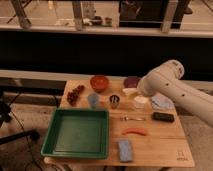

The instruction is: Place banana in purple bowl

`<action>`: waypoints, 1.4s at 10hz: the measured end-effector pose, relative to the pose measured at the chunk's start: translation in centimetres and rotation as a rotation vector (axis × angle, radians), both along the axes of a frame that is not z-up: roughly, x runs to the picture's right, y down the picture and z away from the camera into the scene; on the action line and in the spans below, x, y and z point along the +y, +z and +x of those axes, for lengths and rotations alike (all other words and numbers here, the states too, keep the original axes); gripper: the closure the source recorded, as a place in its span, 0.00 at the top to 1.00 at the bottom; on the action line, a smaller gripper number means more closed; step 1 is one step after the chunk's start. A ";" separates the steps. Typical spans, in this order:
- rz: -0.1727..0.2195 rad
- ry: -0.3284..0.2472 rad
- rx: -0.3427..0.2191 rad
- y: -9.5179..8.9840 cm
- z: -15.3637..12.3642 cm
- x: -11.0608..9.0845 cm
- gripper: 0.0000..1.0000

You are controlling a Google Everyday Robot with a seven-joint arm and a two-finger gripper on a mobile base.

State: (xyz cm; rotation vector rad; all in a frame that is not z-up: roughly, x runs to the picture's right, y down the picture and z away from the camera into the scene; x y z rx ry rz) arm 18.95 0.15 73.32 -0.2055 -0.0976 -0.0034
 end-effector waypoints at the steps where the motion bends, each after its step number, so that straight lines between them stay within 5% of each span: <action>1: 0.018 0.006 0.003 0.4 0.1 -1.1 0.00; 14: 0.075 -0.009 -0.051 5.0 -1.2 -4.9 0.00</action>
